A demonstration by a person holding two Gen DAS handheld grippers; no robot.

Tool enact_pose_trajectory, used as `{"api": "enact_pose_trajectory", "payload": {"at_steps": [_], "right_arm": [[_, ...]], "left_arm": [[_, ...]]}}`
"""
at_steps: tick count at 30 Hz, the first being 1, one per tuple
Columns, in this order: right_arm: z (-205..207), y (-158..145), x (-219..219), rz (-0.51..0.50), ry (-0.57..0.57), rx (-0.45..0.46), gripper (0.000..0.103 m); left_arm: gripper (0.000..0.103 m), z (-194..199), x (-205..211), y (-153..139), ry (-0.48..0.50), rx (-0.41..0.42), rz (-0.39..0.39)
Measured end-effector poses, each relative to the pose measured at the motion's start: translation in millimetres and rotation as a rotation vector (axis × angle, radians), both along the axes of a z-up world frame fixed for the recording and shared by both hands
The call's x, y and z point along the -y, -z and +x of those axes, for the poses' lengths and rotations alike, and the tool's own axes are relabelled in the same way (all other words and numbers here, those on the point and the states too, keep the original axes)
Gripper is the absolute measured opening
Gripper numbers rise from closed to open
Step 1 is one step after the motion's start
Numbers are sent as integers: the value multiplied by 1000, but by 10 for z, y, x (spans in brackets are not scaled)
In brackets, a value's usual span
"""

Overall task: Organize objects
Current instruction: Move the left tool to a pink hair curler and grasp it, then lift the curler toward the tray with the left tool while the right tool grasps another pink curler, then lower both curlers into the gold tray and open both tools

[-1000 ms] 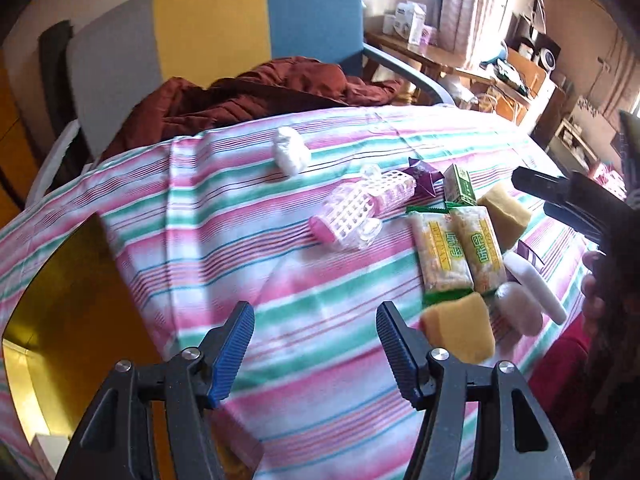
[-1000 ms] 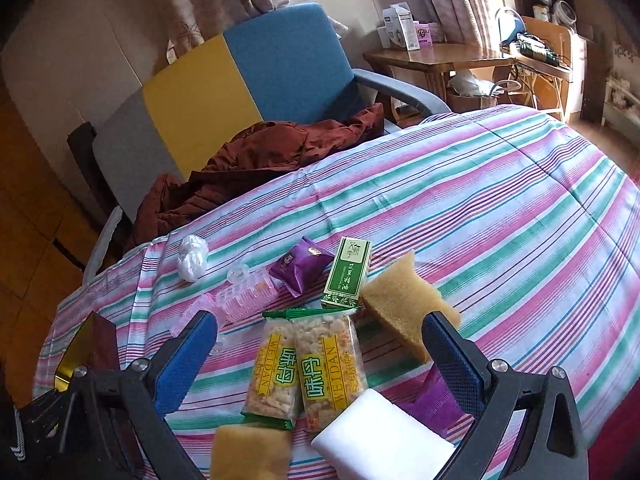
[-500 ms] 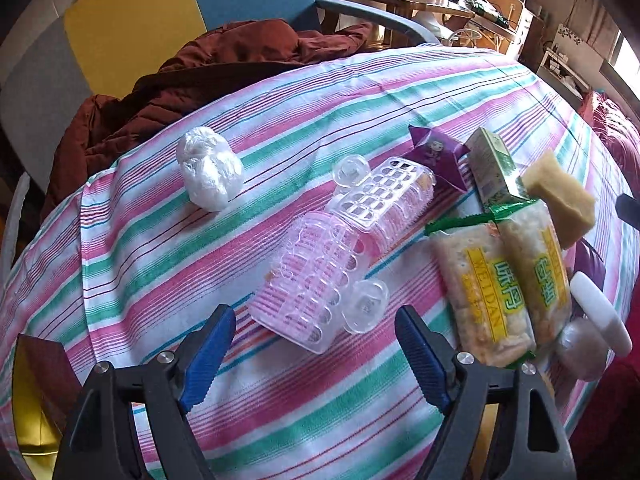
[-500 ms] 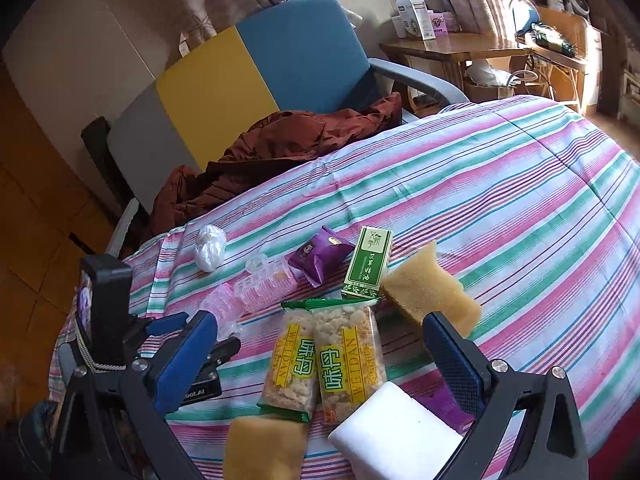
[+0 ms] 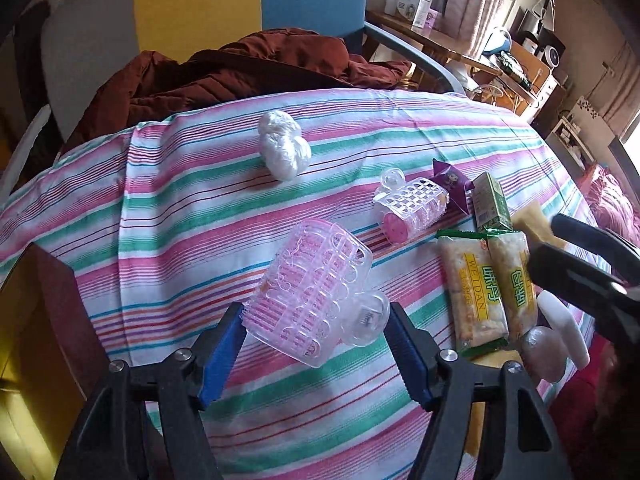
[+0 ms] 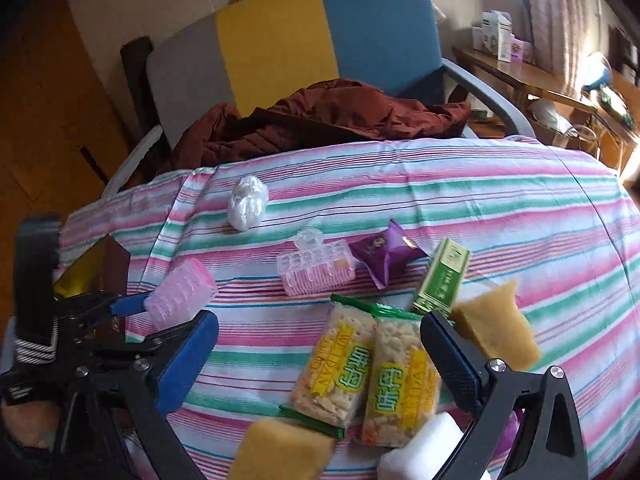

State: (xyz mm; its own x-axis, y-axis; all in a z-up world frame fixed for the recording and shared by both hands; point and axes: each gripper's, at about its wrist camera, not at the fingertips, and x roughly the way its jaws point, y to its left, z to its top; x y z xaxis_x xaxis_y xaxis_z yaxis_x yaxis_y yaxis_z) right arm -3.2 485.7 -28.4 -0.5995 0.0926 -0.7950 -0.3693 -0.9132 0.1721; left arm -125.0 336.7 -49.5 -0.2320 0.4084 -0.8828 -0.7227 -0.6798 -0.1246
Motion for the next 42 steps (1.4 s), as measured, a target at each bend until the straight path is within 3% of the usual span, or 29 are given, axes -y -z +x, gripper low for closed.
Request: {"api": "enact_pose_trajectory", "payload": {"at_steps": [3,8,10,11,12,20,27,31,38,42], "right_arm": [[-328,150,45,52,-64,68,91],[-734,482,-38,76,-67,168,88],[-816,597,-83,51,-70,184,78],[-834,637,-90,50,-79,188,65],[-827,660,-95,49,-82,183,64],[-626,332,159,47,-128,111,64],[-571,-98,917,-25,-277,-12,64],[-687,-218,1486,-39,-398,-28,64],[-1180,-89,2443,-45,-544,67,64],[-1618,116,2812,-82,-545,146,65]], "left_arm": [[71,20,163,-86,-24,2,29],[71,71,344,-163,-39,22,65],[71,88,398,-186,-45,29,76],[71,96,432,-203,-48,31,84],[71,101,463,-218,-51,33,91],[71,132,791,-387,-114,51,143],[71,-48,1501,-599,-265,41,174],[71,-196,2032,-586,-376,38,156],[71,-693,2855,-382,-563,71,75],[71,-1000,3170,-221,-634,80,25]]}}
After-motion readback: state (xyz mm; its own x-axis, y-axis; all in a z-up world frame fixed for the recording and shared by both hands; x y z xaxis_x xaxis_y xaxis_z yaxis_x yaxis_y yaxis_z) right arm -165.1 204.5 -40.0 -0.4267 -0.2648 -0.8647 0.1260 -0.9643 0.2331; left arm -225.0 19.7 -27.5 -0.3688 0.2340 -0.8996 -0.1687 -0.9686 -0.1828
